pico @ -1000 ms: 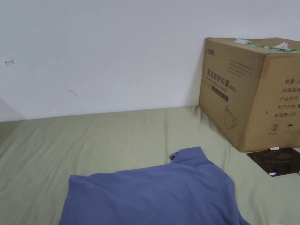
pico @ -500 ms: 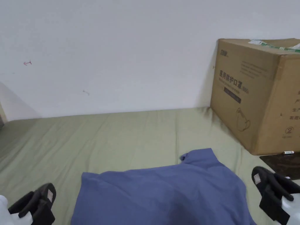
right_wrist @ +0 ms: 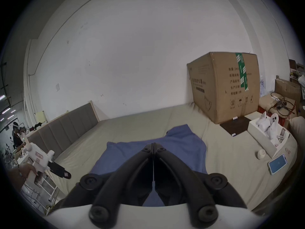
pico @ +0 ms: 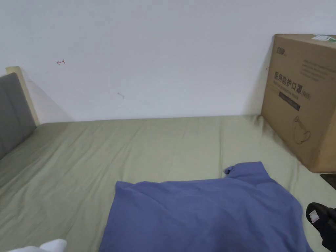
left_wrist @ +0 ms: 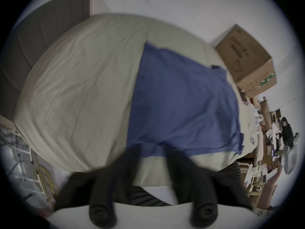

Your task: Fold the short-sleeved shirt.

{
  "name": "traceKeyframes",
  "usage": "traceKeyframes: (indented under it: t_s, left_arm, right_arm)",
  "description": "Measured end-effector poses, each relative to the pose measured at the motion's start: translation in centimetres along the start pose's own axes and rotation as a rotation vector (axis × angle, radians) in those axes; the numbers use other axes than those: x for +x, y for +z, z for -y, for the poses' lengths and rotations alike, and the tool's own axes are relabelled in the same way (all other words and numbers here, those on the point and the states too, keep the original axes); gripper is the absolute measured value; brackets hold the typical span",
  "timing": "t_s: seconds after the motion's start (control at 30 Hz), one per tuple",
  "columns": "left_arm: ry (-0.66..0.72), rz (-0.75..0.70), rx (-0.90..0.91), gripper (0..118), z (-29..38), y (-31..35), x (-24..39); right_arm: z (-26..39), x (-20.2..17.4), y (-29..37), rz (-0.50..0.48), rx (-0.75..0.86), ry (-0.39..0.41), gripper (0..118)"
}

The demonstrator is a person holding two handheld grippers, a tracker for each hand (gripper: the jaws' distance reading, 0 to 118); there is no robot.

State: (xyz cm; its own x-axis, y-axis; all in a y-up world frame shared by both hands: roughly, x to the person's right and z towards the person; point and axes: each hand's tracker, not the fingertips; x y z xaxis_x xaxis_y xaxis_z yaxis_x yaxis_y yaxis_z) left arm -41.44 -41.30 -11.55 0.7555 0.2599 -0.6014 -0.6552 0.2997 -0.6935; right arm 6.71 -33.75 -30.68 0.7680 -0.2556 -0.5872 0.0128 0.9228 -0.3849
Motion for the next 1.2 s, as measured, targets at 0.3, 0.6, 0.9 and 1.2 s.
traceKeyframes:
  t_s: [0.3, 0.6, 0.9, 1.2]
  left_arm:
    - [-0.108, -0.205, -0.104, 114, 3.2, -10.9, -1.1]
    - [-0.133, -0.218, -0.004, 88, 4.2, -8.8, -0.1]
    - [-0.078, -0.042, 0.176, 1, 4.6, -1.7, 0.6]
    - [-0.126, -0.073, 0.176, 1, 4.0, -0.8, 2.2]
  right_arm:
    - [1.3, 1.3, -0.4, -0.005, -0.099, -0.066, 0]
    - [2.9, 3.4, -0.6, 0.069, -0.178, -0.099, 0]
    - [4.1, 7.5, -2.2, 0.174, -0.438, -0.056, 29]
    - [13.1, 12.8, -7.3, 0.275, -1.028, -0.038, 109]
